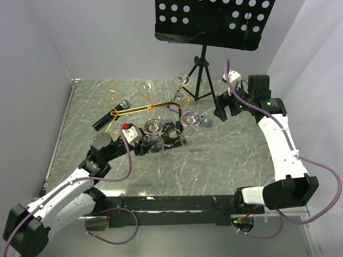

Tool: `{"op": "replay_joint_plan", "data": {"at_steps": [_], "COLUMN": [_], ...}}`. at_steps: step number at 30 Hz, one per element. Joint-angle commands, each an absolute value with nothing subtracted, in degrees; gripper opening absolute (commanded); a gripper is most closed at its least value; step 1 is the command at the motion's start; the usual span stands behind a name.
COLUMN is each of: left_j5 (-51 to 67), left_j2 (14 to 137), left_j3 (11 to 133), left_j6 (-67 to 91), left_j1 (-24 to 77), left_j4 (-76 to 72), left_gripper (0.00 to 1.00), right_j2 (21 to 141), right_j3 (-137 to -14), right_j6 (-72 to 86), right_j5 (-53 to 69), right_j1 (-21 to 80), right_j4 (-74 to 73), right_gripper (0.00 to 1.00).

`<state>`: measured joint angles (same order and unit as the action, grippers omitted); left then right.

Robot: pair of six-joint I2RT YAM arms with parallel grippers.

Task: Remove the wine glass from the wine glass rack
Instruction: Pick up the wine glass from the wine rack.

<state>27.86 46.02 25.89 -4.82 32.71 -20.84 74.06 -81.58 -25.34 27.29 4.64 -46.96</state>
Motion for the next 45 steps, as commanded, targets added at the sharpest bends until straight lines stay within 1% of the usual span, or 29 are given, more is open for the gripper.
{"op": "replay_joint_plan", "data": {"at_steps": [1,3,8,12,17,24,31,33,35,41,42,43,45], "left_j5": [24.97,23.12,20.92,20.39,20.04,22.14,23.90,23.99,23.99,24.43,24.52,24.70,25.49], "left_j2": [45.27,44.74,45.96,47.55,47.99,49.74,54.40,55.54,55.90,55.20,55.02,54.85,54.58], "left_j3": [24.52,24.78,23.73,22.94,20.66,19.16,19.68,19.78,19.51,20.12,20.39,20.65,21.09], "left_j6": [-5.35,-6.41,-3.61,-2.02,-1.41,-0.44,-0.44,-0.44,-0.44,-0.35,-0.61,-0.79,-1.14], "left_j1": [34.62,35.42,35.60,35.59,35.59,35.60,35.51,35.51,35.60,35.42,35.33,35.25,34.81], "left_j4": [-25.15,-22.95,-26.62,-29.70,-34.26,-39.98,-44.20,-45.69,-46.14,-44.48,-43.95,-43.42,-42.46], "left_gripper": [0.58,0.62,0.62,0.57,0.56,0.51,0.39,0.34,0.32,0.16,0.11,0.01,0.01], "right_j2": [72.77,73.30,74.09,74.27,74.44,75.67,76.55,76.73,76.82,77.17,77.17,77.25,77.52], "right_j3": [-84.90,-85.17,-85.34,-85.17,-85.34,-85.87,-86.75,-87.18,-87.54,-87.10,-86.93,-86.75,-86.66], "right_j6": [-27.07,-26.98,-26.72,-27.16,-27.77,-29.44,-30.93,-31.29,-31.55,-31.82,-31.73,-31.82,-31.73], "right_j5": [26.54,26.63,26.72,26.45,25.75,24.17,22.06,21.53,21.01,20.22,20.21,20.04,20.04], "right_j1": [5.01,5.01,5.19,5.45,5.89,7.03,8.00,8.17,8.35,8.79,8.96,9.05,9.14], "right_j4": [-48.60,-48.60,-48.25,-48.51,-49.57,-51.15,-52.73,-53.43,-53.87,-53.70,-53.53,-53.35,-53.18], "right_gripper": [1.00,1.00,1.00,1.00,1.00,1.00,1.00,1.00,1.00,1.00,1.00,1.00,1.00]}}
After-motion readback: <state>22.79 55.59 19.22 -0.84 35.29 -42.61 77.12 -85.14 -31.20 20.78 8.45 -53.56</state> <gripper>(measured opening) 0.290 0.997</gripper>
